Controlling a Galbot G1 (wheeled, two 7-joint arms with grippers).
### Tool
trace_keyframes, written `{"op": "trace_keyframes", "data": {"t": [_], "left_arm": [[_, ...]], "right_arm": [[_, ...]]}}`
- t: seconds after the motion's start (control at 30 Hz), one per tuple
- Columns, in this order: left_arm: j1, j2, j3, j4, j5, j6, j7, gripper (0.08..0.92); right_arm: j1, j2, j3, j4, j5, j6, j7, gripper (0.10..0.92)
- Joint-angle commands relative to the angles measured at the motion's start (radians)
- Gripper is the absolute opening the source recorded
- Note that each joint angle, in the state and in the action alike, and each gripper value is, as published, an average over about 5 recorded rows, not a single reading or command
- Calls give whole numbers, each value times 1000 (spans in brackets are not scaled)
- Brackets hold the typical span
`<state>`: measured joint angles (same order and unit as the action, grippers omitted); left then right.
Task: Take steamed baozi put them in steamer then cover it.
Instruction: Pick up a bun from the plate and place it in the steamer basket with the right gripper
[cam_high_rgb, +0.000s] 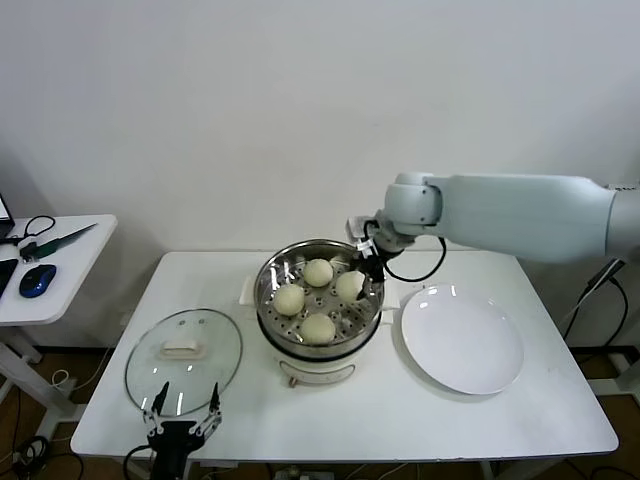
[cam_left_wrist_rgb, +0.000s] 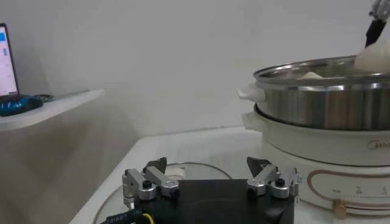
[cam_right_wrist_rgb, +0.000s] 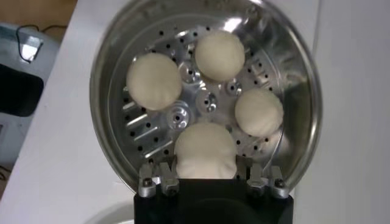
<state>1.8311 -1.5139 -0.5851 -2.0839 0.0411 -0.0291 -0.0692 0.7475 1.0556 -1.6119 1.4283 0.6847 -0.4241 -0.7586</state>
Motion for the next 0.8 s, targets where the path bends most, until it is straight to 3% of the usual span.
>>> {"op": "trace_keyframes", "data": {"t": [0.03, 0.47, 0.8], "left_arm": [[1, 0, 0, 1, 0, 0, 0, 823], [-3, 1, 0, 4, -1, 1, -1, 823], [-3, 0, -1, -7, 0, 5, 1, 823]], "right_arm": [[-129, 0, 34, -15, -92, -37, 62, 653], [-114, 24, 69, -47, -41, -22, 44, 656], [128, -61, 34, -65, 193, 104, -105, 818]]}}
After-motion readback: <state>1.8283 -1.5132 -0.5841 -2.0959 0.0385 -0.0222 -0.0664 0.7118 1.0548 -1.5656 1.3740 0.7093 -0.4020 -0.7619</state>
